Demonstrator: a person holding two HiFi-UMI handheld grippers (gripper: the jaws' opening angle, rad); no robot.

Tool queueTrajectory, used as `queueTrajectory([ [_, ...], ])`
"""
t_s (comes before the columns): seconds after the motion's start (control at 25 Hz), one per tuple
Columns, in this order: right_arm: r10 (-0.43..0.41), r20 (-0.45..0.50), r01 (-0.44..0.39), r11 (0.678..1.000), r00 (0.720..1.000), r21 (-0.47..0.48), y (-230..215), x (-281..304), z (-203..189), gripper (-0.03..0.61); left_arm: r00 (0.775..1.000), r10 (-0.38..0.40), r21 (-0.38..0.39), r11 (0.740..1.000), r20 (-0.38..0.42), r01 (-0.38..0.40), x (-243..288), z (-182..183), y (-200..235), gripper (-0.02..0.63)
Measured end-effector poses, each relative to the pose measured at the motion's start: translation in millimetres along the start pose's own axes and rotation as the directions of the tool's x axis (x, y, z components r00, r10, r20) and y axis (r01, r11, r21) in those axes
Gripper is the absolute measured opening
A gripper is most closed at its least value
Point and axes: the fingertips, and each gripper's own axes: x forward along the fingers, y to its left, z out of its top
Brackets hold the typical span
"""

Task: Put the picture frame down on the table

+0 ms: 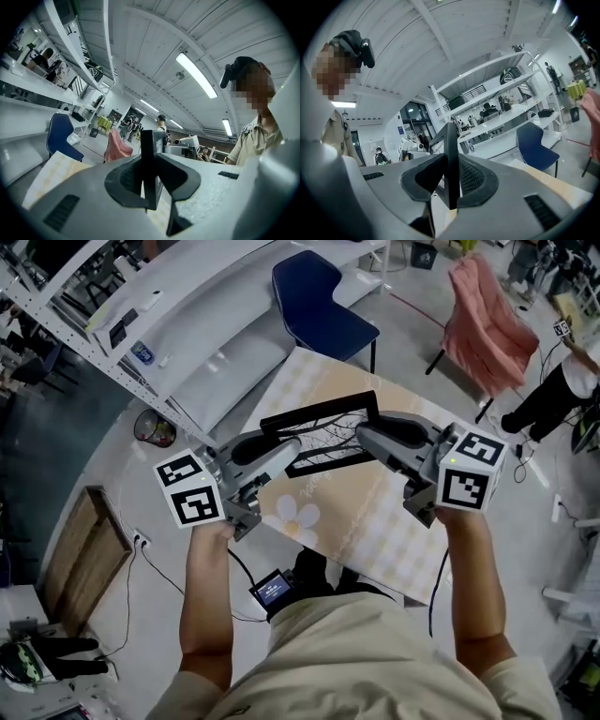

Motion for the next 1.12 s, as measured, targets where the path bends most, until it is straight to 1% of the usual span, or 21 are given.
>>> queueTrajectory([
  [0.08, -0.008, -0.011, 0.009, 1.000, 1.000, 0.014, -18, 20, 1, 0.081, 1.000, 0.002, -0.016, 1.000, -0.007, -0.002, -1, 4, 26, 0.063],
  [0.2, -0.021, -0.028, 0.022, 0.999, 0.999, 0.034, -26, 32, 4, 0.081, 1.000, 0.005, -0.032, 0.999, -0.021, -0.005, -3, 9, 39, 0.062],
  [0.6, -0.069, -0.063, 0.074, 0.993, 0.996, 0.087, -60, 51, -34, 0.086, 0.997, 0.027, -0.062, 0.998, -0.079, -0.032, 1, -20, 79, 0.063],
  [0.88, -0.109, -0.124, 0.126, 0.982, 0.986, 0.140, -112, 103, -52, 0.091, 0.993, 0.035, -0.128, 0.991, -0.113, -0.050, 0, -28, 154, 0.067],
  [1.12, -0.155, -0.176, 0.183, 0.970, 0.972, 0.158, -151, 126, -75, 0.098, 0.990, 0.043, -0.164, 0.984, -0.138, -0.065, 6, -44, 198, 0.067],
])
